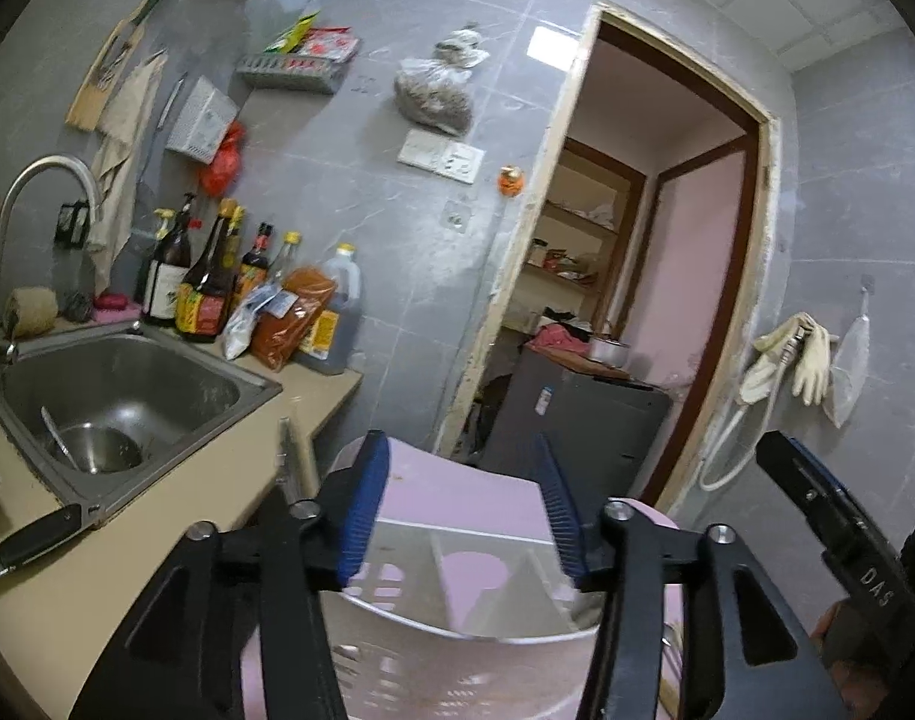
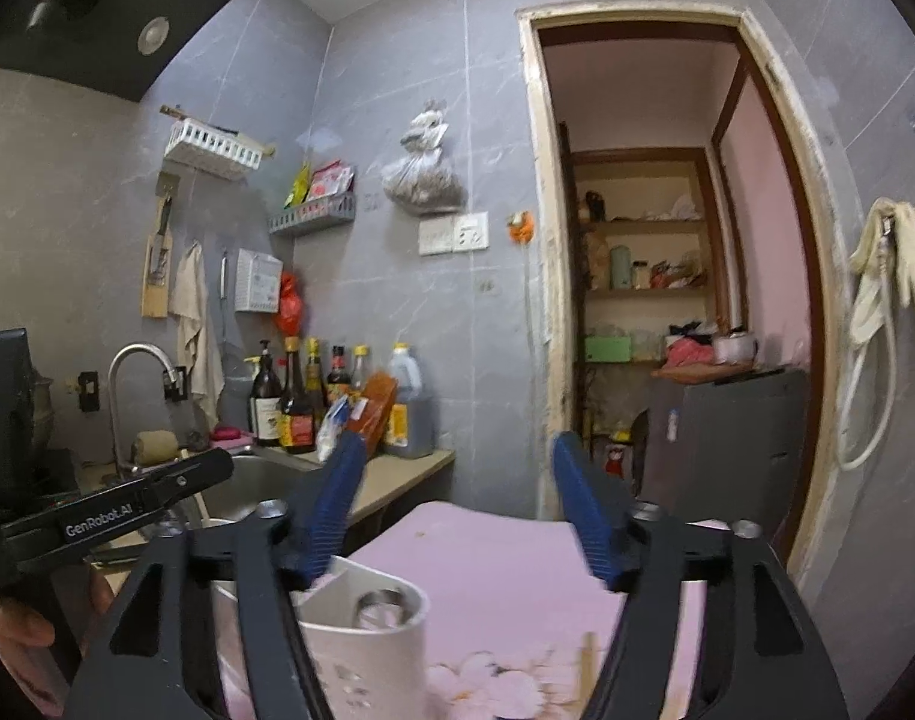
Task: Organize utensils
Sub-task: 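Release the chopstick and spoon into the caddy by opening both tools, then lower both tools toward the loose chopsticks on the pink cloth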
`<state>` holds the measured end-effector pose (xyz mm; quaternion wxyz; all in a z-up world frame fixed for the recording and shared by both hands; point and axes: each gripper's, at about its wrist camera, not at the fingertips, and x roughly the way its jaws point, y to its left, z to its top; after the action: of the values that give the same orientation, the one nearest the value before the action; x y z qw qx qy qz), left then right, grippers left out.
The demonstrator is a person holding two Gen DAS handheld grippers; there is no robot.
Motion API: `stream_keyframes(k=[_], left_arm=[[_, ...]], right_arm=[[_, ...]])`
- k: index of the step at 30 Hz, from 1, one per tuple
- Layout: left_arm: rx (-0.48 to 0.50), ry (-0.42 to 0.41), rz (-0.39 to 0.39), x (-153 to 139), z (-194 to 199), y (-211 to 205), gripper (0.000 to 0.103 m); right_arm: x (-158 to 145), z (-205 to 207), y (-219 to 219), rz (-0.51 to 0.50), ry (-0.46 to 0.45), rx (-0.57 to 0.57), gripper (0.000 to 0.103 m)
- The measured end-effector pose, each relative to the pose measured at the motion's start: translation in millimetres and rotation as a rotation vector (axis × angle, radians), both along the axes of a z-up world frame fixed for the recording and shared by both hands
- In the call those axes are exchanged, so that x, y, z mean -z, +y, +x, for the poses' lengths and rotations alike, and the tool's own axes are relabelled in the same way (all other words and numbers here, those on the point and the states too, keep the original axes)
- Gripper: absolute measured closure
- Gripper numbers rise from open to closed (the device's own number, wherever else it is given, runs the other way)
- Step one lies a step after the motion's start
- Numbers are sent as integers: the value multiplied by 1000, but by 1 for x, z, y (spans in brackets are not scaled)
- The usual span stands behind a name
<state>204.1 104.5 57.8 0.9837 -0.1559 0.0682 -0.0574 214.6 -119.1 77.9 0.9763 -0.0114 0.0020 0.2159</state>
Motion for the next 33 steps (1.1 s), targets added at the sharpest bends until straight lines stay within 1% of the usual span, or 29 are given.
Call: stream_keyframes(k=[1,2,4,6,7,8,9,12,17,21,24,28,33], left_arm=[[12,-5,10,-3,-2,-5,44],[19,-10,16,-4,-5,-8,40],[44,-21,28,-7,-10,-17,24],[75,-24,34,-9,-13,-27,17],[87,-22,35,-10,-14,-31,13],[103,-18,35,-10,-14,-36,11],[114,-14,33,-10,-15,-39,8],[162,8,19,-8,-17,-52,7],[238,62,50,2,-20,-79,5],[285,139,78,16,-19,-101,5],[302,204,119,28,-16,-118,5],[349,296,139,43,-12,-134,5],[380,400,138,61,-3,-148,5]], right_arm=[[-3,-5,-8,-1,-10,10,29],[-5,-9,-14,-4,-18,18,25],[-8,-16,-25,-17,-25,29,20],[-9,-23,-40,-20,-29,43,11],[-9,-25,-45,-20,-30,47,9],[-8,-29,-52,-21,-32,58,4],[-8,-31,-58,-24,-34,67,1],[-5,-39,-76,-38,-35,97,0],[5,-45,-104,-55,3,138,0],[15,-44,-121,-79,53,163,0],[23,-42,-130,-94,85,176,0],[35,-36,-141,-104,148,181,0],[51,-19,-154,-93,280,151,0]])
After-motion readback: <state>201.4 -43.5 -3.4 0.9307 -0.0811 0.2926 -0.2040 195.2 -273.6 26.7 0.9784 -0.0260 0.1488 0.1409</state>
